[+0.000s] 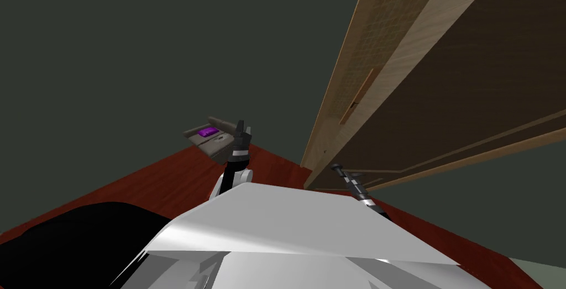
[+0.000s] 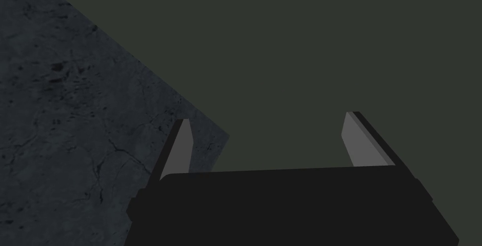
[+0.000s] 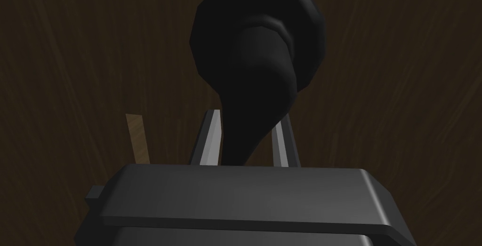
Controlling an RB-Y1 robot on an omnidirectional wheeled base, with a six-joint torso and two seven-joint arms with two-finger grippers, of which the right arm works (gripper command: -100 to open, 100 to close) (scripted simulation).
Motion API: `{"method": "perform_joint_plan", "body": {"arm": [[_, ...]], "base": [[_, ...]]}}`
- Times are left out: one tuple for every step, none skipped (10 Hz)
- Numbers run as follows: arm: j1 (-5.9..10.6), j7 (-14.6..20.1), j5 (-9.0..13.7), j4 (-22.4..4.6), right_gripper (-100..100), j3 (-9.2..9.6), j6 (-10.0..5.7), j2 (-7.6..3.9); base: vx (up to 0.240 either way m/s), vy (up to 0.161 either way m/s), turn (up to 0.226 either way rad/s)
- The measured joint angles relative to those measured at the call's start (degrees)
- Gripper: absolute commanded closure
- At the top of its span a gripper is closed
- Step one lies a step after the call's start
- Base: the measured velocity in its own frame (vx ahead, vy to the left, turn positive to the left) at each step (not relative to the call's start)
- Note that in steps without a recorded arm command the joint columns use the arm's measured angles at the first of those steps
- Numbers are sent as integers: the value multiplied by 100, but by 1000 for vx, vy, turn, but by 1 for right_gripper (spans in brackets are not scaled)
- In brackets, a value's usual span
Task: Pull the door open
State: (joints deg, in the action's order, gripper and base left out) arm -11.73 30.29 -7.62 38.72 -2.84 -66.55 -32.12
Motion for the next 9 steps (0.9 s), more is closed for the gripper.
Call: {"method": "perform_joint_plan", "body": {"arm": [[18, 5, -5, -27, 100, -1, -42, -10], [20, 13, -15, -51, 100, 4, -90, -21], [18, 16, -24, -105, 100, 6, -146, -32], [18, 21, -36, -149, 100, 13, -193, -40], [9, 31, -46, -176, 100, 20, -236, -49], [-18, 43, -48, -156, 100, 12, -262, -67], [-20, 53, -54, -155, 100, 13, -285, -76], [-27, 57, -62, -162, 100, 26, -286, -65], [-32, 62, -65, -178, 100, 27, -284, -68]], "base": [[-266, -119, 205], [-227, -89, 206], [-210, -90, 157], [-209, -93, 151], [-260, -89, 196], [-262, -99, 135], [-106, -42, 29], [-127, -48, 137], [-217, -84, 238]]}}
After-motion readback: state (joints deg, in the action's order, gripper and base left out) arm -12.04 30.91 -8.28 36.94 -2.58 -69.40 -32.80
